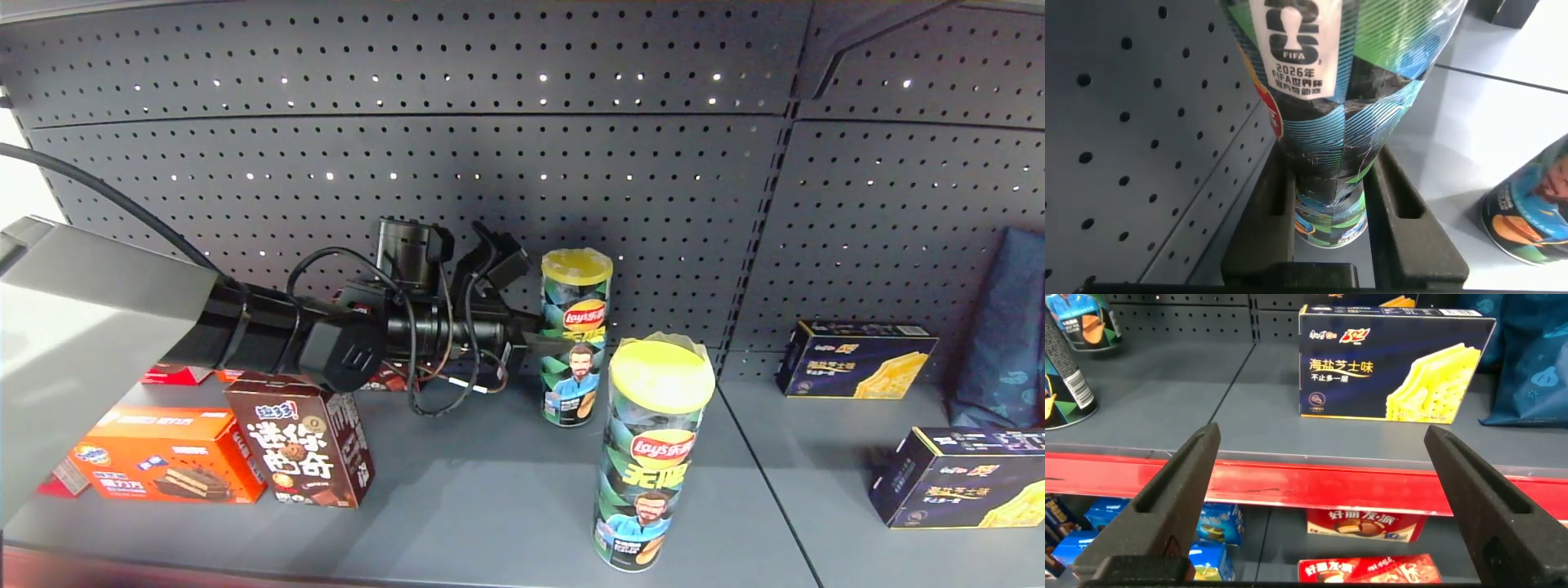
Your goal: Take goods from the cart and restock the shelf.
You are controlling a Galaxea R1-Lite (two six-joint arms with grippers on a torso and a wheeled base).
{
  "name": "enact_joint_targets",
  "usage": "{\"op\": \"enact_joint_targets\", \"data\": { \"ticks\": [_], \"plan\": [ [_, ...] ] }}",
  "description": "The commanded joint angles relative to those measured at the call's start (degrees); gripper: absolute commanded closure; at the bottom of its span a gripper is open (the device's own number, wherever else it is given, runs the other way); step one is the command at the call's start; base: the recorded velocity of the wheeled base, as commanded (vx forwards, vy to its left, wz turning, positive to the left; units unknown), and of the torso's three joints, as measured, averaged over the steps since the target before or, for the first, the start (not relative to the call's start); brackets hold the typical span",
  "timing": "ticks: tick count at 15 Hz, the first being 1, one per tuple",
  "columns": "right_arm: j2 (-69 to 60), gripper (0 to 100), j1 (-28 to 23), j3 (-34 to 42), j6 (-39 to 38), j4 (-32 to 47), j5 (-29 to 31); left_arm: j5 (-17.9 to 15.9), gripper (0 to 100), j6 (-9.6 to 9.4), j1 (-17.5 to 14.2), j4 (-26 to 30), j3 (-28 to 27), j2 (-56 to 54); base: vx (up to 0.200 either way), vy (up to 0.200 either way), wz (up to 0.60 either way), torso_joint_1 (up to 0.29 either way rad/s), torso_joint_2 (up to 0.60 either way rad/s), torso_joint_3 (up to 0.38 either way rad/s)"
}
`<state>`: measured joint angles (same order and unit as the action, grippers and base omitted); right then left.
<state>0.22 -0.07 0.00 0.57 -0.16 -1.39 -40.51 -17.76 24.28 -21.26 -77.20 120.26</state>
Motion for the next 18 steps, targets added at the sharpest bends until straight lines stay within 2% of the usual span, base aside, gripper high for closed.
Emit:
{"op": "enact_joint_targets", "data": {
  "ticks": [1,14,15,18],
  "plan": [
    [0.13,0,-0.01,0.0,0.04,-0.02,-0.02,-0.01,100,0.01,-0.03,-0.01,-0.84,1.03,0.0,0.0,0.0,0.0,0.0,0.0],
    [0.13,0,-0.01,0.0,0.04,-0.02,-0.02,-0.01,100,0.1,-0.03,-0.01,-1.28,3.31,0.0,0.0,0.0,0.0,0.0,0.0],
    [0.13,0,-0.01,0.0,-0.05,-0.02,-0.02,-0.01,0,0.1,-0.03,-0.01,-1.2,3.31,0.0,0.0,0.0,0.0,0.0,0.0],
    [0.13,0,0.07,0.0,0.04,-0.02,-0.02,-0.01,0,0.1,-0.2,-0.1,-1.2,3.4,0.0,0.0,0.0,0.0,0.0,0.0]
  ]
}}
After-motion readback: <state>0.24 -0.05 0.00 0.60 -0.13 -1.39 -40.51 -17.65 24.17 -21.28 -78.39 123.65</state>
